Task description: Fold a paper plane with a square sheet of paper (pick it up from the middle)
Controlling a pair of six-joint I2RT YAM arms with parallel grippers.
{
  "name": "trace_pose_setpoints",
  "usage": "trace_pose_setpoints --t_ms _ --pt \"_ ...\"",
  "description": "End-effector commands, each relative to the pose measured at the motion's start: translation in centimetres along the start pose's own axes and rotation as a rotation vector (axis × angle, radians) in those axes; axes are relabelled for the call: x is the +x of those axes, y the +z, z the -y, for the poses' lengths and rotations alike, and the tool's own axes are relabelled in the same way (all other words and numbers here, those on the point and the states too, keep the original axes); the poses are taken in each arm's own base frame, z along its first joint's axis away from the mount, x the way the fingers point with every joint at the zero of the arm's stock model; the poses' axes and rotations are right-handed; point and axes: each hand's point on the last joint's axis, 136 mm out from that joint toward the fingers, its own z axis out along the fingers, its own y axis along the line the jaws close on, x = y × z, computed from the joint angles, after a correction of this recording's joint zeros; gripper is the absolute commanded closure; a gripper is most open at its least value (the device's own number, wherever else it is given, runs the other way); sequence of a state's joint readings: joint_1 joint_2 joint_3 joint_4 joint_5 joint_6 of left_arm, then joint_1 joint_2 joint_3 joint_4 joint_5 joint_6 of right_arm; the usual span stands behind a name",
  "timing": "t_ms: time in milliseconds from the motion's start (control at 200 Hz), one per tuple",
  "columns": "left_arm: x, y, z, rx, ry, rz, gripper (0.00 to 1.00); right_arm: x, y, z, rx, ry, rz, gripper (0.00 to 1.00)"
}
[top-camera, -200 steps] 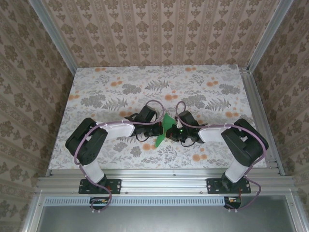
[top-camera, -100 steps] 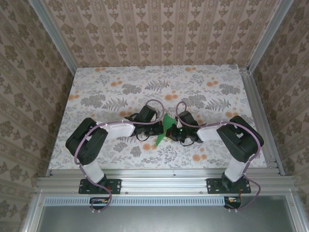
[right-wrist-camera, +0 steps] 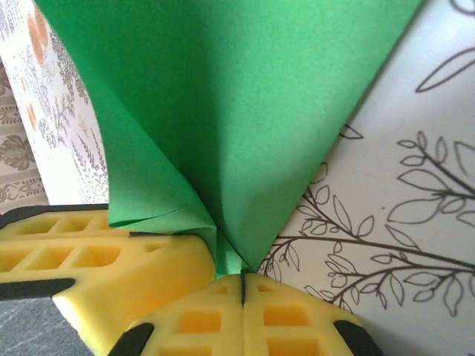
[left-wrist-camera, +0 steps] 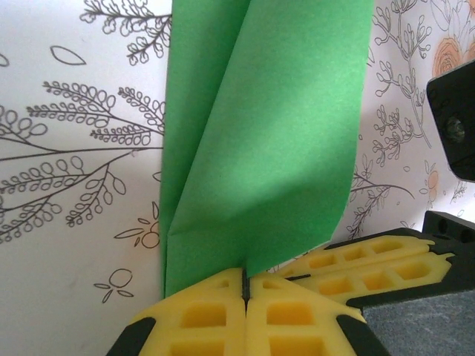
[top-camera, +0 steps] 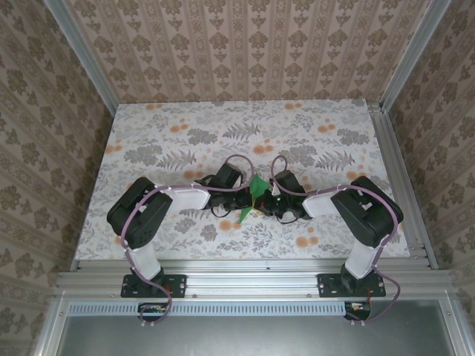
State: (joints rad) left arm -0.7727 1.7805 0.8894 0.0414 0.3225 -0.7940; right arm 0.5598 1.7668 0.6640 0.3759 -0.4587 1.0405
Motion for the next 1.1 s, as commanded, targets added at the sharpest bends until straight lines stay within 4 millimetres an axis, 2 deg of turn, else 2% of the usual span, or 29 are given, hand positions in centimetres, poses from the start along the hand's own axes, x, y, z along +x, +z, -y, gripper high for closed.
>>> trace_pose_setpoints --t_ms 0,315,680,775,880,1095 --pt "0.7 0.9 -0.1 0.006 -0.012 -0.025 0.99 0.3 0.1 1.6 0.035 0.023 0.003 0.95" --pt "1.5 1.7 -0.8 0.005 -0.01 -0.054 0.92 -0.1 -0.8 0.6 0.011 0.007 0.026 0.94" --pt "1.5 1.8 -0.4 0.026 0.023 -0.053 0.85 -1.9 -4.4 -0.1 -0.002 0.008 0.094 0.9" --pt "1.2 1.7 -0.1 0.032 0.034 -0.049 0.83 -2.5 -4.5 -0.4 -0.017 0.013 0.097 0.88" --pt "1.0 1.5 0.3 0.042 0.044 -0.044 0.81 -3.1 -4.2 -0.8 -0.036 0.013 0.095 0.81" --pt "0.6 0.9 1.0 0.07 0.079 -0.022 0.77 -3.8 -3.1 -0.5 -0.057 0.043 0.077 0.74"
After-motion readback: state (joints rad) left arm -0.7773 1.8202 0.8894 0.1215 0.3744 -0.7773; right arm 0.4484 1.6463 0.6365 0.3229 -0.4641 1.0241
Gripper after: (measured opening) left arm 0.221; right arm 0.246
